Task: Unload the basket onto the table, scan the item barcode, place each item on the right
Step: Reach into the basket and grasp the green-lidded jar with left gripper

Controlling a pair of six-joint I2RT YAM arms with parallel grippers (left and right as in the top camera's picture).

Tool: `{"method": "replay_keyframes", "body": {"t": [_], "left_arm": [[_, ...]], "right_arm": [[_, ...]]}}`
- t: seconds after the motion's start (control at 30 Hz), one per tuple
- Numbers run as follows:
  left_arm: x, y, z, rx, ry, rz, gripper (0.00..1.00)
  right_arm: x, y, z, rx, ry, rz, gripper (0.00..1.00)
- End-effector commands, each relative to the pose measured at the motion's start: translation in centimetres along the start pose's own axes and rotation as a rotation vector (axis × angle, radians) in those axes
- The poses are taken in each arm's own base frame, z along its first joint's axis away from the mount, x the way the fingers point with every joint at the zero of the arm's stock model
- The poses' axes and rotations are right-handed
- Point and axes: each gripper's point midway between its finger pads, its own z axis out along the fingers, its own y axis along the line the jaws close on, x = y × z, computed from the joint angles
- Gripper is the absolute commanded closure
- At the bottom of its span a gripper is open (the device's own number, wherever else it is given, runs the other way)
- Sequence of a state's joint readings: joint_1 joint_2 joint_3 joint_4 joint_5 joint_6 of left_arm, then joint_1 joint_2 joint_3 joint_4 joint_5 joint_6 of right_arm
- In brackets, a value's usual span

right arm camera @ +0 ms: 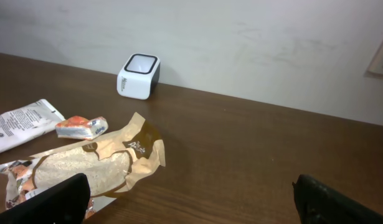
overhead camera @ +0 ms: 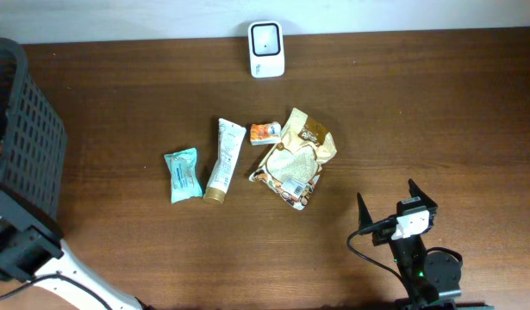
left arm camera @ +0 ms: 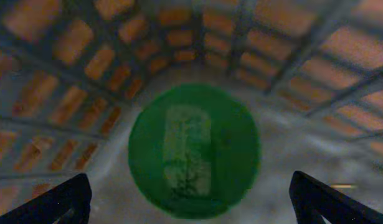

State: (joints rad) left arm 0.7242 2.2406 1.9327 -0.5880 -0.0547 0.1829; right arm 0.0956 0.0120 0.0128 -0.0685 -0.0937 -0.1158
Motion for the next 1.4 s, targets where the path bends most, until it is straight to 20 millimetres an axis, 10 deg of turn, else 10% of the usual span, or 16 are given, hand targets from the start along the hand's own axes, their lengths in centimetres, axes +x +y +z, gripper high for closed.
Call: {"method": "replay_keyframes", "body": {"t": [0.0, 0.2, 0.37, 0.5, 0.67, 0.8, 1.0, 1.37], "left_arm": [[1.0, 1.2, 1.6, -0.052, 0.033, -0.039, 0.01], [1.1, 1.1, 2.4, -0.049, 0.028, -0.039, 0.00], [1.3, 0.8, 2.9, -0.037, 0.029, -0.041, 0.15], [1.3, 0.8, 2.9, -0.038, 0.027, -0.042, 0.52], [1.2, 0.8, 2.9, -0.038, 0.026, -0.042, 0.52], [0.9, 0.8, 2.5, -0.037, 0.021, -0.041, 0.47], [0.0, 1.0, 2.0, -0.042, -0.007, -0.045, 0.01], [0.2, 0.8, 5.2, -0.020, -0.045, -0.003, 0.01]], "right_arm": [[0.3, 0.1, 0.0, -0.001, 0.006, 0.000, 0.02], [0.3, 0.1, 0.0, 0.000, 0.006, 0.000, 0.02], [0.3, 0.1, 0.0, -0.001, 0.006, 0.000, 0.02], [0.3, 0.1, 0.0, -0.001, 0.006, 0.000, 0.02], [0.3, 0.1, 0.0, -0.001, 0.006, 0.000, 0.02], [0.3, 0.1, 0.0, 0.000, 0.006, 0.000, 0.01], [0.3, 0.1, 0.0, 0.000, 0.006, 0.000, 0.02], [0.3, 0.1, 0.0, -0.001, 0.006, 0.000, 0.02]]}}
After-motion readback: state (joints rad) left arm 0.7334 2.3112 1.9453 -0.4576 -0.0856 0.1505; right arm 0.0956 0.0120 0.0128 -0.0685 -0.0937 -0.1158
